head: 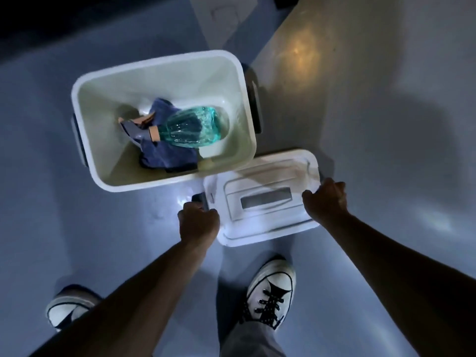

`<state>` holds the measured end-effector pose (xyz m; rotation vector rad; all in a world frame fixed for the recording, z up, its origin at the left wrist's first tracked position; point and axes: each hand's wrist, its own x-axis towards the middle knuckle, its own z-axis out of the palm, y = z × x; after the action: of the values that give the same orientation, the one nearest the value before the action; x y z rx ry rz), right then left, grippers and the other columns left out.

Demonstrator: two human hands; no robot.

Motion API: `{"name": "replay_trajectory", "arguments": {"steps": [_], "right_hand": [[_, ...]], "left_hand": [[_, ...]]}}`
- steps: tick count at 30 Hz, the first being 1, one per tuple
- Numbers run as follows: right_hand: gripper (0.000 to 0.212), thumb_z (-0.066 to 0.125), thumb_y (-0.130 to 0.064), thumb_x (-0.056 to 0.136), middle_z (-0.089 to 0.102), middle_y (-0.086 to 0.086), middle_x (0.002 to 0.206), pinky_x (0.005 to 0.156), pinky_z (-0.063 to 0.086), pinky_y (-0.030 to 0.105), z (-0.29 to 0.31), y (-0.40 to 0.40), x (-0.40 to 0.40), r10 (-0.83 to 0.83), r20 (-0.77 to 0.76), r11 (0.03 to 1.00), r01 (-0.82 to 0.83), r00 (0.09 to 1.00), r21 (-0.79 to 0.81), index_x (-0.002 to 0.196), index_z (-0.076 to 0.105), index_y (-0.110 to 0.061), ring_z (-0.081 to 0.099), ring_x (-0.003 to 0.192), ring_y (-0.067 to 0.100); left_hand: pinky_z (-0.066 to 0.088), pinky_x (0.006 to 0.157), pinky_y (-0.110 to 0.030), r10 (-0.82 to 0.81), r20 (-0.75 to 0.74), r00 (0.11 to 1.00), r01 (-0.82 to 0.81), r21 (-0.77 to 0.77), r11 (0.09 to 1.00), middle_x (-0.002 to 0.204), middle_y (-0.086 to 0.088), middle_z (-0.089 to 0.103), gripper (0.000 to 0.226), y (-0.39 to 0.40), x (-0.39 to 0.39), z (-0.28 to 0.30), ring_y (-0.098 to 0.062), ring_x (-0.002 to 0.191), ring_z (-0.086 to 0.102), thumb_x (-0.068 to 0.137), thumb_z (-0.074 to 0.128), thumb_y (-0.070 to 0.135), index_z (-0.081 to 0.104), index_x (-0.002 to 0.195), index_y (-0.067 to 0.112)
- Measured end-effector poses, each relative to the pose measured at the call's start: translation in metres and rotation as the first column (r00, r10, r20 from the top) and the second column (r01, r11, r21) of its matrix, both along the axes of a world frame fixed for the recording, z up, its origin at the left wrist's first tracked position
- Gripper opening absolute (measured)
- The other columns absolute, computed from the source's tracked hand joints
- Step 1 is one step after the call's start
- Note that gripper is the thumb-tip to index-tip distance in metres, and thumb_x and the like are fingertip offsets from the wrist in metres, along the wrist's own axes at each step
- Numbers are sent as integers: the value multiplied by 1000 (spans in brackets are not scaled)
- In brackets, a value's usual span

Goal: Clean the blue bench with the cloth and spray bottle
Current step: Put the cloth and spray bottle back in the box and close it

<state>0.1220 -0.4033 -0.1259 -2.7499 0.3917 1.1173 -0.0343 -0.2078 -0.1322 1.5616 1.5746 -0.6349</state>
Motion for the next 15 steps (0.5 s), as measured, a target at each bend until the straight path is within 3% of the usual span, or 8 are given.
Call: {"name": "replay_trajectory", "arguments": {"steps": [3,6,8,9,11,13,15], "right_hand": [[38,56,-21,89,47,17,130,103,43,48,-7,0,-7,-54,81,998,53,995,20,124,54,-7,50,121,39],[41,56,-21,87,48,14,130,102,43,48,-9,-2,-13,-79,83,996,75,993,49,126,54,-10,50,121,37],[41,57,-22,87,47,15,129,102,43,46,-10,-3,-13,-110,77,992,104,991,70,126,54,-9,50,120,38],[41,58,-22,87,47,15,128,102,43,45,-9,-5,-13,-133,77,989,127,988,79,125,54,-8,51,119,39],[40,58,-23,88,47,16,128,102,43,43,-3,-12,-12,-172,89,981,163,981,101,124,54,-8,51,119,39],[37,59,-24,88,49,15,127,100,43,42,10,-20,-11,-197,114,976,184,974,112,121,54,-7,51,118,37],[31,59,-26,88,53,15,120,95,43,39,27,-29,-12,-204,133,975,189,970,115,112,57,-7,52,115,36]], "left_hand": [[56,96,-46,10,5,1000,-10,32,999,123,-17,63,36,-8,2,0,-35,104,64,89,54,15,61,124,9],[55,97,-46,8,30,1000,-10,59,998,123,-14,62,43,-12,5,3,-34,107,62,86,53,14,60,128,16],[57,88,-41,27,30,999,-29,47,998,121,-14,61,43,-13,9,5,-32,103,62,85,52,13,61,127,19],[56,76,-35,33,27,999,-33,29,999,119,-14,62,42,-13,9,6,-30,96,62,85,52,14,62,126,16],[42,53,-24,41,30,999,-41,-1,999,108,-15,67,34,-14,10,12,-24,78,61,85,54,14,65,116,7],[37,46,-19,44,49,998,-44,3,999,86,-11,69,22,-19,10,24,-22,70,63,84,56,12,67,99,2],[46,52,-24,49,58,997,-48,-14,999,88,-17,71,23,-24,9,43,-25,74,67,84,57,12,68,99,-1]]}}
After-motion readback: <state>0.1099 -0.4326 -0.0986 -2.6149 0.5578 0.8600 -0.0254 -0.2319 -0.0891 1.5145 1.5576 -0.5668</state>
